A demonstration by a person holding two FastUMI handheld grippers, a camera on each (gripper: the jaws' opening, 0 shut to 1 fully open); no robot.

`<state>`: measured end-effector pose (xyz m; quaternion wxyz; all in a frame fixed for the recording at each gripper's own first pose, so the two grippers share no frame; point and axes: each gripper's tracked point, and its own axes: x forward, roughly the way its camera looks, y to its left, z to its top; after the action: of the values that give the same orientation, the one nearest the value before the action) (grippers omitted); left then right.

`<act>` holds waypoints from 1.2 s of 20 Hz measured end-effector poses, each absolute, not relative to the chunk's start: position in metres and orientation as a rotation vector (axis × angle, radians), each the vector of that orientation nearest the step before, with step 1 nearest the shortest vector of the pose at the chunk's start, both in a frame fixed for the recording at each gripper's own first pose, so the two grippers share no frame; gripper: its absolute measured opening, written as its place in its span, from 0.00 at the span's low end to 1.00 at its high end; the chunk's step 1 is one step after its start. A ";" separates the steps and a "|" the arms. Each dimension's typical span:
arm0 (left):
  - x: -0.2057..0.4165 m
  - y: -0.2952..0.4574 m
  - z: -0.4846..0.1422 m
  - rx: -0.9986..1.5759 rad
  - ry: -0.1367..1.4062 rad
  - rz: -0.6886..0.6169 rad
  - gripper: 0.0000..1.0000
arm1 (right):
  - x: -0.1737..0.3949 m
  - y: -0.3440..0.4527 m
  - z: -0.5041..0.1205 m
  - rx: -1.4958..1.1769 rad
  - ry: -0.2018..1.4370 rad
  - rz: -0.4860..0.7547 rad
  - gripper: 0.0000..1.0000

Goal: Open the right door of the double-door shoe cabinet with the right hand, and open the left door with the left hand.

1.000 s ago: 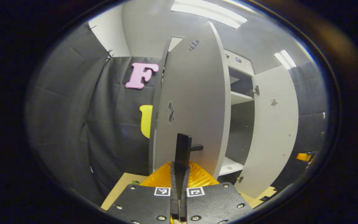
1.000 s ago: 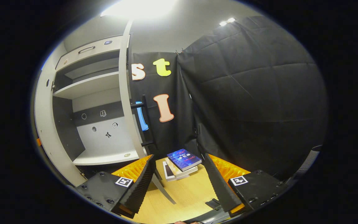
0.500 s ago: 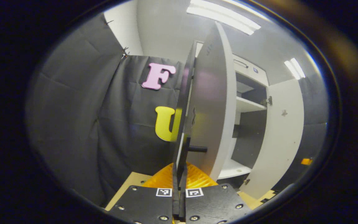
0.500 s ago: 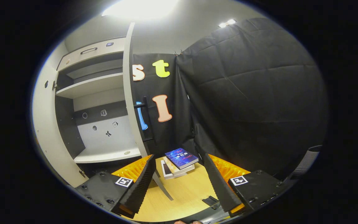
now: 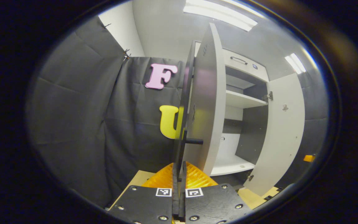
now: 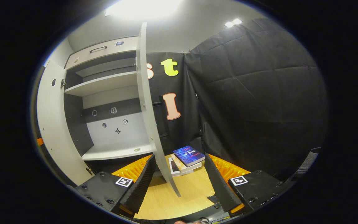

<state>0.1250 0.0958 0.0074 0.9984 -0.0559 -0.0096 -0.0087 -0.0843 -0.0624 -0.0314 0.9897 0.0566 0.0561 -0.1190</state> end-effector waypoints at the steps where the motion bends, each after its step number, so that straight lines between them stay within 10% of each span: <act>1: 0.123 0.098 0.013 -0.101 -0.022 -0.012 0.00 | -0.082 -0.061 -0.032 0.109 0.119 -0.232 0.98; 9: 0.088 0.086 0.043 -0.071 -0.103 0.095 0.10 | -0.061 -0.044 -0.004 0.065 0.052 -0.093 0.98; 13: 0.061 0.051 0.026 -0.039 -0.087 0.138 0.96 | -0.053 -0.043 -0.006 0.082 0.040 -0.012 0.98; 24: 0.014 -0.031 0.008 -0.010 -0.083 0.216 0.94 | -0.054 -0.051 -0.021 0.088 0.100 0.162 0.92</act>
<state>0.0138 -0.0311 0.0077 0.9933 -0.0047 -0.0415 0.1076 -0.0536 -0.0514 -0.0212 0.9945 0.0439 0.0501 0.0810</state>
